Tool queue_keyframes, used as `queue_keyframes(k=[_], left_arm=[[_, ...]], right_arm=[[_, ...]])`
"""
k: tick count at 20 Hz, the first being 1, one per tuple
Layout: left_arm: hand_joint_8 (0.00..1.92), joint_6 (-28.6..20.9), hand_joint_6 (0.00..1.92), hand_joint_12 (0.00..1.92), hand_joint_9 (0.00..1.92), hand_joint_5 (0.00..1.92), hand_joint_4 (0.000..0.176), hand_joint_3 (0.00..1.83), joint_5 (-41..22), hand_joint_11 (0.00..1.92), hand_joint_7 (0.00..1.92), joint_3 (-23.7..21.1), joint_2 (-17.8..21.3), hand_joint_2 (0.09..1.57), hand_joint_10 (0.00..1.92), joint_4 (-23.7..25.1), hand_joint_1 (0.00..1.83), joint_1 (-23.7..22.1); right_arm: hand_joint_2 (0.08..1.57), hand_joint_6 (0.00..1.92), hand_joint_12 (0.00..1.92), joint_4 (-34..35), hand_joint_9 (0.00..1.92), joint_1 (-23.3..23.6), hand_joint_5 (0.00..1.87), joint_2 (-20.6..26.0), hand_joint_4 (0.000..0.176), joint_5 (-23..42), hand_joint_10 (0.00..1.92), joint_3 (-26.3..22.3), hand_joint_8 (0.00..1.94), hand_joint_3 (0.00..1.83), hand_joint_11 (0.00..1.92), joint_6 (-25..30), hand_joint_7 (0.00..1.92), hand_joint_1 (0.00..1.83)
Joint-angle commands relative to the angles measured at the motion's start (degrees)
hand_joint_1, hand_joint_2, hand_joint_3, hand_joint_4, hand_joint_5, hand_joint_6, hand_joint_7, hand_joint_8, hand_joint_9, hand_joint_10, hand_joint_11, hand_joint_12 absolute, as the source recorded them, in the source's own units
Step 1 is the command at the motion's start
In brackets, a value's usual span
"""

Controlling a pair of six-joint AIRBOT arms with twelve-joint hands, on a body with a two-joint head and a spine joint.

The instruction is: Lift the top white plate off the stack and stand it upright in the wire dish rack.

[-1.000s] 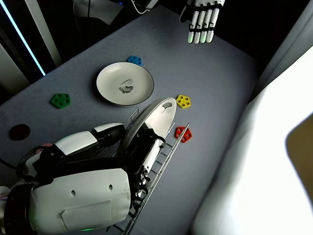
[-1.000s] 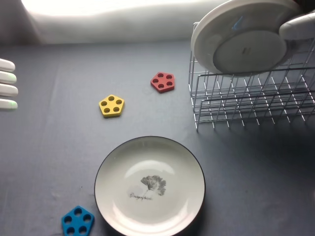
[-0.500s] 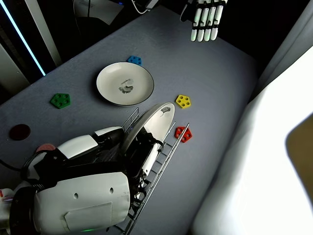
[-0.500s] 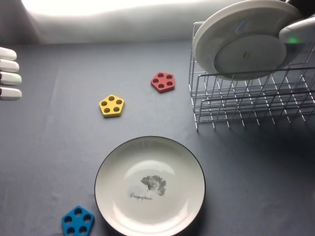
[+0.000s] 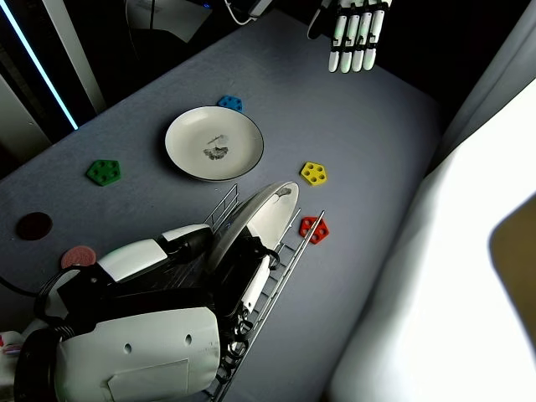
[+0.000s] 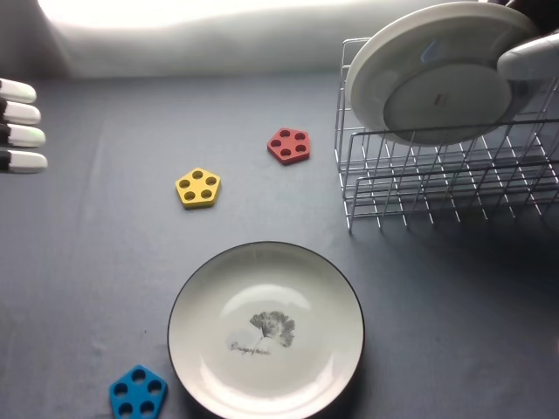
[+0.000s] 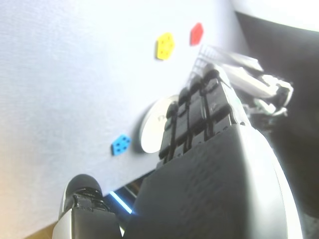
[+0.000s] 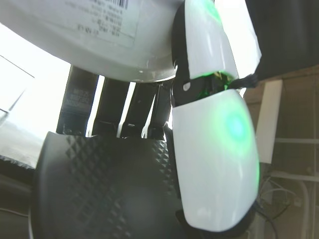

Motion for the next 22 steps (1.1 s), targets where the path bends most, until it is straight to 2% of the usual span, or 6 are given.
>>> queue_keyframes(k=[1, 14, 17, 18, 19, 22], left_arm=[[0.01, 0.2, 0.01, 0.01, 0.13, 0.08, 0.0, 0.0, -3.2, 0.12, 0.13, -0.3, 0.3, 0.95, 0.01, -5.1, 0.12, -0.9], [0.0, 0.5, 0.0, 0.01, 0.12, 0.08, 0.0, 0.0, -4.2, 0.12, 0.13, -0.2, 0.5, 0.94, 0.0, -6.5, 0.1, -0.9], [0.0, 0.7, 0.0, 0.01, 0.11, 0.07, 0.0, 0.0, -4.2, 0.11, 0.11, 0.2, 0.7, 0.95, 0.0, -7.8, 0.1, -0.9], [0.0, 0.7, 0.0, 0.0, 0.1, 0.07, 0.0, 0.0, -4.2, 0.1, 0.11, 0.3, 0.7, 0.95, 0.0, -8.2, 0.11, -0.9], [0.0, 0.7, 0.0, 0.0, 0.11, 0.07, 0.0, 0.0, -4.2, 0.11, 0.11, 0.3, 0.8, 0.95, 0.0, -8.2, 0.11, -0.9], [0.0, 0.7, 0.0, 0.01, 0.12, 0.07, 0.0, 0.0, -4.3, 0.11, 0.11, 0.3, 0.9, 0.95, 0.0, -8.2, 0.07, -0.9]], right_arm=[[1.02, 0.83, 1.22, 5.7, 1.18, 0.5, 1.02, 0.9, 0.0, 5.9, 0.6, 0.6, 0.19, 0.0, 1.08, 1.5, 1.3, 1.5], [1.02, 0.83, 1.29, 6.0, 1.19, -0.6, 1.01, 0.4, 0.0, 5.9, 0.63, 1.3, 0.06, 0.0, 1.05, 1.5, 1.34, 1.5], [1.04, 0.92, 1.31, 6.2, 1.14, -0.8, 0.95, 0.3, 0.0, 5.9, 0.7, 1.3, 0.41, 0.0, 1.04, 1.5, 1.18, 1.5], [1.07, 1.03, 0.79, 6.4, 1.1, -1.0, 0.94, 0.3, 0.0, 5.9, 0.88, 1.3, 0.56, 0.0, 1.02, 1.5, 1.12, 1.41], [1.08, 1.04, 0.54, 6.5, 1.06, -1.1, 0.98, 0.3, 0.0, 5.9, 0.37, 1.4, 0.65, 0.0, 1.04, 1.5, 1.12, 1.28], [1.1, 0.93, 0.19, 6.7, 1.07, -1.4, 1.0, 0.0, 0.0, 5.9, 0.01, 1.9, 0.02, 0.0, 1.08, 1.5, 1.01, 1.17]])
